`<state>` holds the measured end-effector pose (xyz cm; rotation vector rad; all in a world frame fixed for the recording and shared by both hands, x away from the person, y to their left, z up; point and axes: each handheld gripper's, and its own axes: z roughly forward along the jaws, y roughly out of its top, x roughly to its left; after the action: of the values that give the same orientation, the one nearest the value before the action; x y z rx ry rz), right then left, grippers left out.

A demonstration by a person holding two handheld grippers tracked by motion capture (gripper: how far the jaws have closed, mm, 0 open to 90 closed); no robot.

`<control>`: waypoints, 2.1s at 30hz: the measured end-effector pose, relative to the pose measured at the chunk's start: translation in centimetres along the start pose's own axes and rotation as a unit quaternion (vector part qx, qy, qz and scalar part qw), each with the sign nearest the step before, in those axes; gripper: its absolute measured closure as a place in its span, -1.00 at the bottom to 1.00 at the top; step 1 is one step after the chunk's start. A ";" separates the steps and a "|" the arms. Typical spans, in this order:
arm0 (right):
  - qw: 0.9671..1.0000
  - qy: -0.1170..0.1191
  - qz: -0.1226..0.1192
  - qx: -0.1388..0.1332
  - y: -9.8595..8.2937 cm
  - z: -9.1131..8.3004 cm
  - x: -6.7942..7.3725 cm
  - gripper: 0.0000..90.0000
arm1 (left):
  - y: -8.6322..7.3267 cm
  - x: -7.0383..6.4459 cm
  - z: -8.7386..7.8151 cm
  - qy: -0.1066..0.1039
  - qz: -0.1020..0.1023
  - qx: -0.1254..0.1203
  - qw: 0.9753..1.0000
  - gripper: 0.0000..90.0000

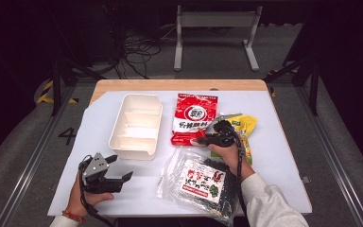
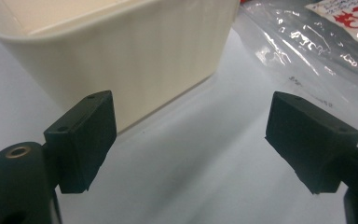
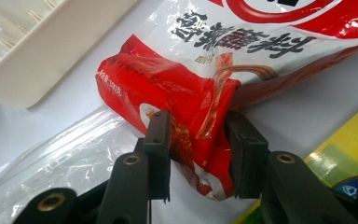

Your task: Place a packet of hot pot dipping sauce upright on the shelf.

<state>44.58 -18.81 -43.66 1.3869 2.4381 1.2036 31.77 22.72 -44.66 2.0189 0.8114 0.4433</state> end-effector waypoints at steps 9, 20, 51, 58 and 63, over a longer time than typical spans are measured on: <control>0.998 -0.013 -0.027 -0.049 -0.2 -2.4 0.3 0.47 | 1.6 0.5 -1.3 -0.034 -0.012 -0.020 0.999 -0.65; 0.984 0.013 -0.108 -0.139 -1.8 -7.4 2.4 0.47 | 5.7 -1.3 -0.1 -0.068 0.009 -0.038 0.997 -0.65; 0.963 0.059 -0.193 -0.180 -6.2 -9.5 6.0 0.54 | 9.2 -4.4 6.8 -0.150 -0.025 0.007 0.988 -0.68; 0.946 0.081 -0.214 -0.228 -6.6 -11.5 6.9 0.54 | 9.4 -4.4 8.0 -0.175 -0.044 0.006 0.984 -0.69; 0.937 0.103 -0.235 -0.238 -6.9 -11.8 8.0 0.54 | 9.6 -4.4 9.0 -0.212 -0.068 0.001 0.975 -0.70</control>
<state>30.13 -21.63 -37.86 0.5338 2.1852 1.7005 37.41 10.43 -41.50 1.9475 0.6727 -0.0693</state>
